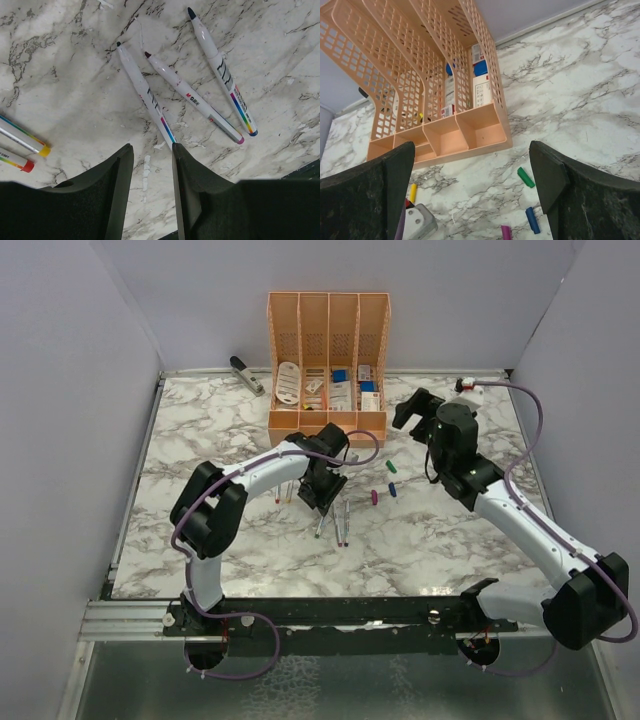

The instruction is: Insert the pens into the pen caps

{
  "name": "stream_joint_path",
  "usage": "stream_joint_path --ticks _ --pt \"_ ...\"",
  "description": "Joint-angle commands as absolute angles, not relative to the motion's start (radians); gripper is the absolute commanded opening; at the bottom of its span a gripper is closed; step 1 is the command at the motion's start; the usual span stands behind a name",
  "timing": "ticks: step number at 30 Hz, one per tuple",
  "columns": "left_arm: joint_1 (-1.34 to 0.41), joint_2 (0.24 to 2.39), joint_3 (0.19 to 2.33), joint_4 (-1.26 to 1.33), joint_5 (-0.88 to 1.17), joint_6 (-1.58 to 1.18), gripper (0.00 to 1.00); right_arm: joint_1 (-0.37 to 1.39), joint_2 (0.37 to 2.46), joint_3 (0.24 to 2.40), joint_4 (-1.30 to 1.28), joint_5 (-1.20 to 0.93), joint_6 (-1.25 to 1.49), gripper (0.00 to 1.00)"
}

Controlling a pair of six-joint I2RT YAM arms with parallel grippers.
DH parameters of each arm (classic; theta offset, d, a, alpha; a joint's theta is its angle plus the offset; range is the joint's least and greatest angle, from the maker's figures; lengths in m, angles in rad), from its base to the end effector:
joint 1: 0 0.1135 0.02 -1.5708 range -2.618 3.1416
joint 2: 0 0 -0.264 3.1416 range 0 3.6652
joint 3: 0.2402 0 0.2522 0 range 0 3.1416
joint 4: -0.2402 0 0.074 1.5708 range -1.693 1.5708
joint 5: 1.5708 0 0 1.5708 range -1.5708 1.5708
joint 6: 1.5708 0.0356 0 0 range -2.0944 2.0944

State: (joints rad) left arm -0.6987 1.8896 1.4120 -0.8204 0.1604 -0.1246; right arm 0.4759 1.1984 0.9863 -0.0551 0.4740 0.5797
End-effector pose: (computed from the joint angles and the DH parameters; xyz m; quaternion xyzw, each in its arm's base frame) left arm 0.2852 -0.2470 0.1998 0.2900 0.9440 -0.1270 0.0925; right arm 0.2545 0.1129 0.3386 0.1823 0.7643 0.1357 0.6034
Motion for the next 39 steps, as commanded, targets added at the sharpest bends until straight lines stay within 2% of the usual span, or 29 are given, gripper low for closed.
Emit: stream_joint_path --ticks 1,15,33,39 --pt "-0.708 1.902 1.417 -0.838 0.126 -0.172 0.39 0.477 1.232 1.018 -0.078 0.45 0.547 0.96" --pt "-0.748 1.976 1.414 -0.747 0.144 -0.265 0.39 0.477 1.284 1.054 -0.074 0.396 0.501 0.96" --pt "-0.753 2.028 1.401 -0.786 0.009 -0.323 0.39 0.477 1.312 1.069 -0.043 0.38 0.468 0.96" --pt "-0.752 2.062 1.418 -0.852 -0.035 -0.294 0.26 0.477 1.305 1.063 -0.043 0.399 0.468 0.96"
